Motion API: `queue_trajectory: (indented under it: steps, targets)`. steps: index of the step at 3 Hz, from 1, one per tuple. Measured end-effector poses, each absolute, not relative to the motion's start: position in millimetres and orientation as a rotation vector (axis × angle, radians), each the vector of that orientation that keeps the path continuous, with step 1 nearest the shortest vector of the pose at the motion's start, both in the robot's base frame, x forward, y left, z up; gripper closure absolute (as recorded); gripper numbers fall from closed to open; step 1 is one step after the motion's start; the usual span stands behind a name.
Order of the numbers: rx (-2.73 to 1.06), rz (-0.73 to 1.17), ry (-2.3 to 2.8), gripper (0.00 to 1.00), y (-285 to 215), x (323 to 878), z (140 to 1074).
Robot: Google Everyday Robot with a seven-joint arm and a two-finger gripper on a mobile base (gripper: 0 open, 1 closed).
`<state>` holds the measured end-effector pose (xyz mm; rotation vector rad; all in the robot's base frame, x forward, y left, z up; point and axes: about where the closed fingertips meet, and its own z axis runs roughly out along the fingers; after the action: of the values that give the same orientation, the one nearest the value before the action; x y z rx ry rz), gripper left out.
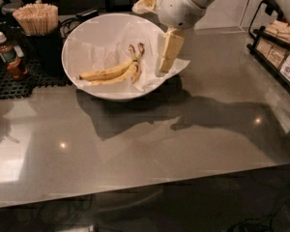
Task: Pick banana from white bowl
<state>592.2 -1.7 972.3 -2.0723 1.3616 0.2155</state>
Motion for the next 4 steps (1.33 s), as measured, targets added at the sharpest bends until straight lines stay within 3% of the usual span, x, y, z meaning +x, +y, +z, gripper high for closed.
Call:
queue_trajectory:
  steps: [4]
  targets:
    - [-2.230,0.295,1.143,0.00,54.8,606.1,977.8]
